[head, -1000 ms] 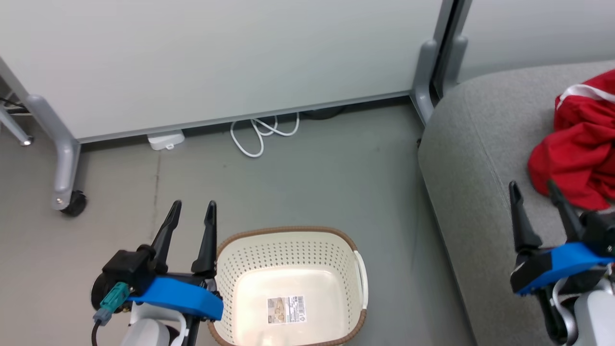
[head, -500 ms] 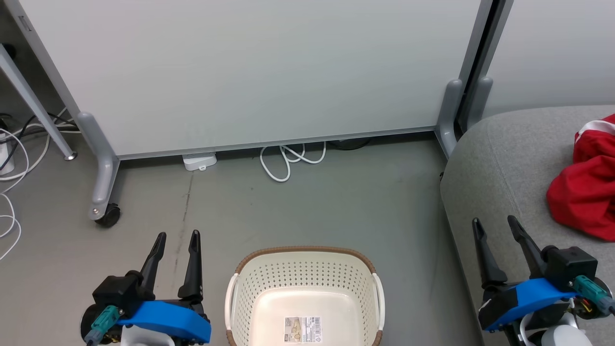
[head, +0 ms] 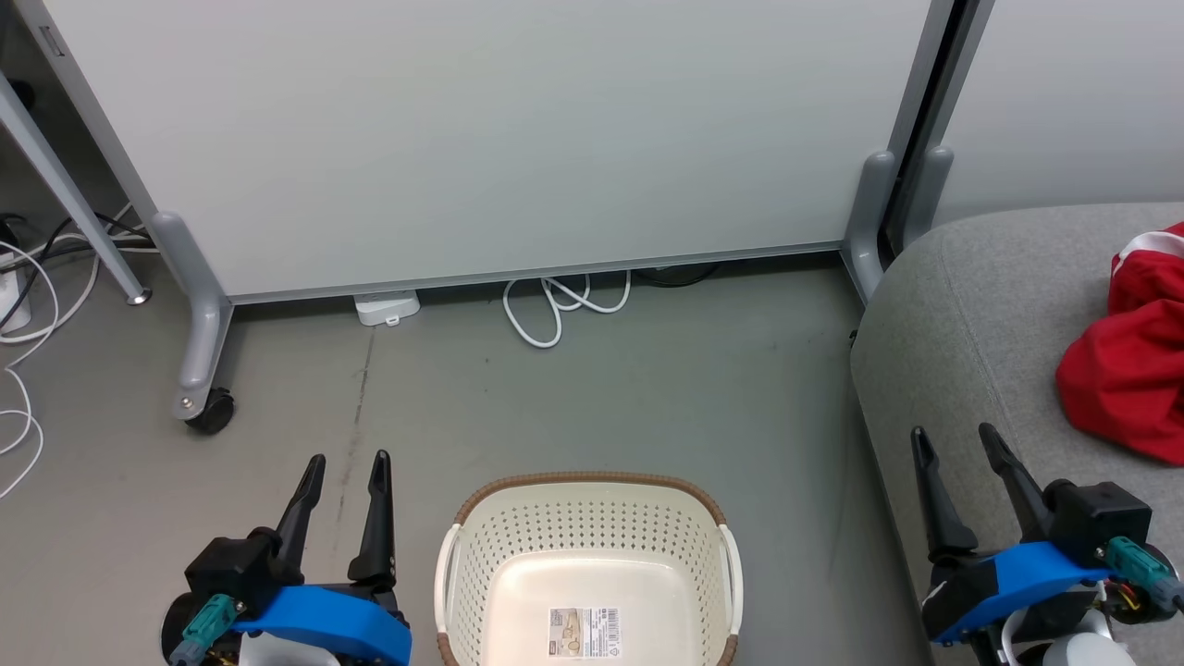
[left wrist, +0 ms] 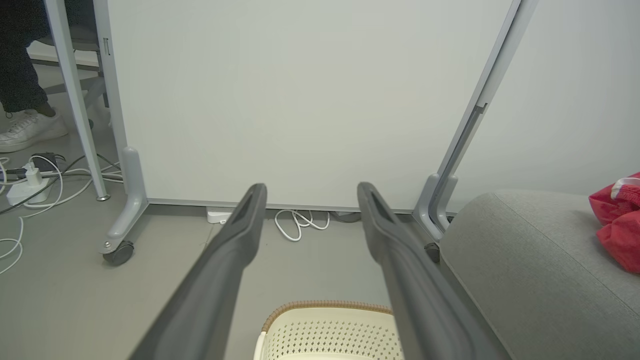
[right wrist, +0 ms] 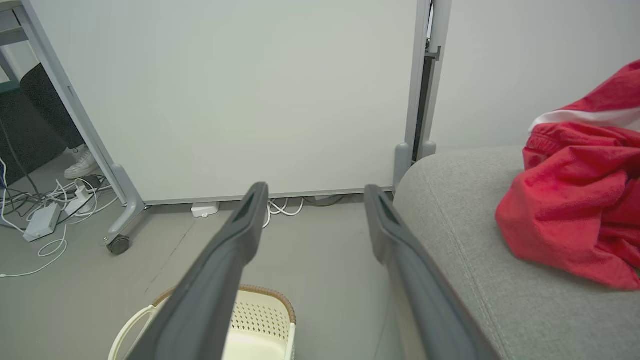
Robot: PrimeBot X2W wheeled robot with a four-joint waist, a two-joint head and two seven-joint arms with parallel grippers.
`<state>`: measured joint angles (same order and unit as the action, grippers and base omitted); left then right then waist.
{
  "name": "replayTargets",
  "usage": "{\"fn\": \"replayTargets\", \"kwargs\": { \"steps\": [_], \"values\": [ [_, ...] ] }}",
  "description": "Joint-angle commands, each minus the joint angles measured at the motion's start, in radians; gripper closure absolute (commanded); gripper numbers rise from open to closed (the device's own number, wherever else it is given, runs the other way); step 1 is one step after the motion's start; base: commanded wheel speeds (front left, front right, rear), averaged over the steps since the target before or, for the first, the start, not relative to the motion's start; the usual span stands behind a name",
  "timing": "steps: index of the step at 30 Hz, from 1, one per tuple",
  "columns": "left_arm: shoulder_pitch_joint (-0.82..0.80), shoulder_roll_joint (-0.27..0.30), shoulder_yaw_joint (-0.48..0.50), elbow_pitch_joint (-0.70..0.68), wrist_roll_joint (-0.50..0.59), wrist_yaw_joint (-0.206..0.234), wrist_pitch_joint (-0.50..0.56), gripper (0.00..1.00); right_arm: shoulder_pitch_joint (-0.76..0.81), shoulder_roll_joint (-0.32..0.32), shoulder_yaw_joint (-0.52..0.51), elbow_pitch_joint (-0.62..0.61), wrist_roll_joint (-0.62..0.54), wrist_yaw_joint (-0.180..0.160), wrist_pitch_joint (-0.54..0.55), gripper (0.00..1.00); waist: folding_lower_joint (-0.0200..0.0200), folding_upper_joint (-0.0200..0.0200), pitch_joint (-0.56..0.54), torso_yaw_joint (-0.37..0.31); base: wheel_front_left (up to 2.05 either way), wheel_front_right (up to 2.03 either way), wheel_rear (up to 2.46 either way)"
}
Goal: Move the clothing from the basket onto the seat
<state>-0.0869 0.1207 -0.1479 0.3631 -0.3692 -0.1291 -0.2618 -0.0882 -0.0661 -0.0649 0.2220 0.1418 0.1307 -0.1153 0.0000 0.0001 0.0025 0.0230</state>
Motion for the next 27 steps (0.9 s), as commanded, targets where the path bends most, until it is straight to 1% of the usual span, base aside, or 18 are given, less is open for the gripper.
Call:
{"fn": "replayTargets", "kwargs": {
  "steps": [1, 6, 13, 14, 19, 27],
  "values": [
    [0.004, 0.000, 0.003, -0.003, 0.005, -0.002, -0.005, 0.00, 0.017, 0.003, -0.001, -0.003, 0.000, 0.000, 0.001, 0.00, 0.0000, -0.0001, 0.000, 0.000, 0.00, 0.00, 0.00],
    [0.000, -0.004, -0.002, -0.002, 0.003, -0.002, -0.005, 0.00, 0.020, 0.006, -0.004, 0.000, 0.000, 0.000, 0.002, 0.00, 0.0000, -0.0001, -0.002, 0.002, 0.00, 0.00, 0.00],
    [0.000, 0.008, -0.017, 0.002, -0.015, -0.002, -0.005, 0.00, 0.030, 0.010, -0.001, 0.002, 0.004, 0.000, 0.003, 0.00, 0.0000, -0.0001, -0.001, 0.005, 0.00, 0.00, 0.00],
    [0.001, 0.003, -0.017, 0.003, -0.015, 0.000, 0.001, 1.00, 0.012, 0.007, -0.001, 0.005, 0.002, 0.000, 0.001, 1.00, 0.0000, -0.0001, -0.002, 0.005, 0.00, 0.00, 0.00],
    [0.038, -0.006, -0.021, 0.041, -0.027, 0.000, 0.008, 1.00, 0.023, 0.010, -0.003, 0.051, 0.011, 0.000, 0.005, 1.00, 0.0000, -0.0001, -0.002, 0.005, 0.00, 0.00, 0.00],
    [0.030, -0.013, 0.010, 0.023, -0.161, 0.000, 0.048, 1.00, 0.015, 0.011, -0.013, 0.051, 0.171, 0.000, 0.034, 1.00, 0.0000, -0.0001, -0.001, 0.003, 0.00, 0.00, 0.00]
  ]
}}
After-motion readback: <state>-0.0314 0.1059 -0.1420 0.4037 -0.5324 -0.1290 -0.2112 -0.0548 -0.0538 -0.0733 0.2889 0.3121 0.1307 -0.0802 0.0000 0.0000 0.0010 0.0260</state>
